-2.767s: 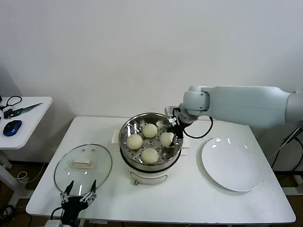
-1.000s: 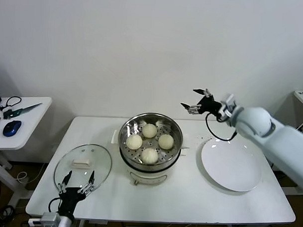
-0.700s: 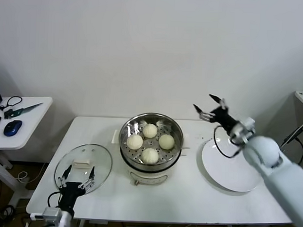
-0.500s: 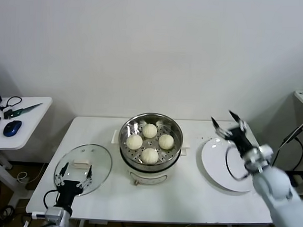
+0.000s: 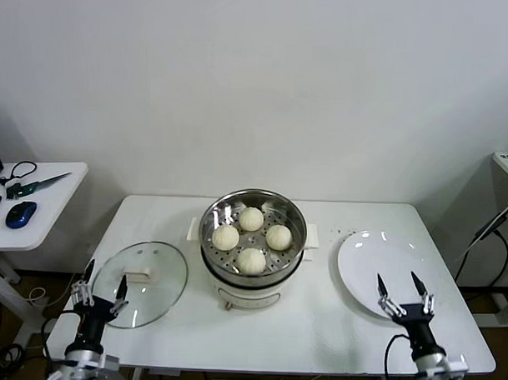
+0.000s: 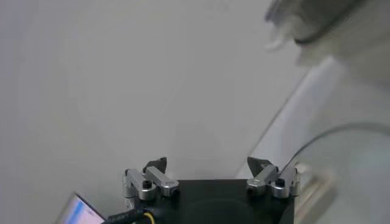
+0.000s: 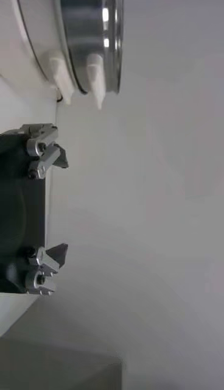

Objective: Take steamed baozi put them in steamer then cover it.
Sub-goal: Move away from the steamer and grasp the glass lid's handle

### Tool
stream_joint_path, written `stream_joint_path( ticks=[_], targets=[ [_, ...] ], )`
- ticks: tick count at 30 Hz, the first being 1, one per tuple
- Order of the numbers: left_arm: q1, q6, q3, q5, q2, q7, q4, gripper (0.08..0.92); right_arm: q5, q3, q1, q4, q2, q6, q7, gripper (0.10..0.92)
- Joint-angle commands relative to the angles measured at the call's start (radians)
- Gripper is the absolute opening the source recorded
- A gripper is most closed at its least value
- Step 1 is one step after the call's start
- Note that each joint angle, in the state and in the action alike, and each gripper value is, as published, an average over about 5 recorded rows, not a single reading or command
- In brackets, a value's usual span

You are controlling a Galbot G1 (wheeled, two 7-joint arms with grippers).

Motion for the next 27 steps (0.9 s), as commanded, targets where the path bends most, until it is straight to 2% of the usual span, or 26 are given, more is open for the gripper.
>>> stream_joint_path(
  ticks=[1, 6, 10, 27],
  targets=[
    [-0.054, 0.020, 0.023, 0.601, 0.023, -0.237, 0.221, 0.823, -0.077, 0.013, -0.076, -0.016, 0.118, 0.077, 0.003, 0.823],
    [-0.100, 0.035, 0.039, 0.673, 0.003, -0.278, 0.340, 0.823, -0.084, 0.010, -0.082, -0.022, 0.126, 0.089, 0.002, 0.823],
    [-0.133, 0.023, 0.043, 0.681, 0.001, -0.275, 0.388, 0.823, -0.085, 0.011, -0.092, -0.022, 0.131, 0.095, 0.000, 0.823],
    [-0.291, 0.043, 0.082, 0.586, 0.026, -0.200, 0.468, 0.823, -0.111, 0.032, -0.142, 0.010, 0.161, 0.123, -0.006, 0.823]
  ],
)
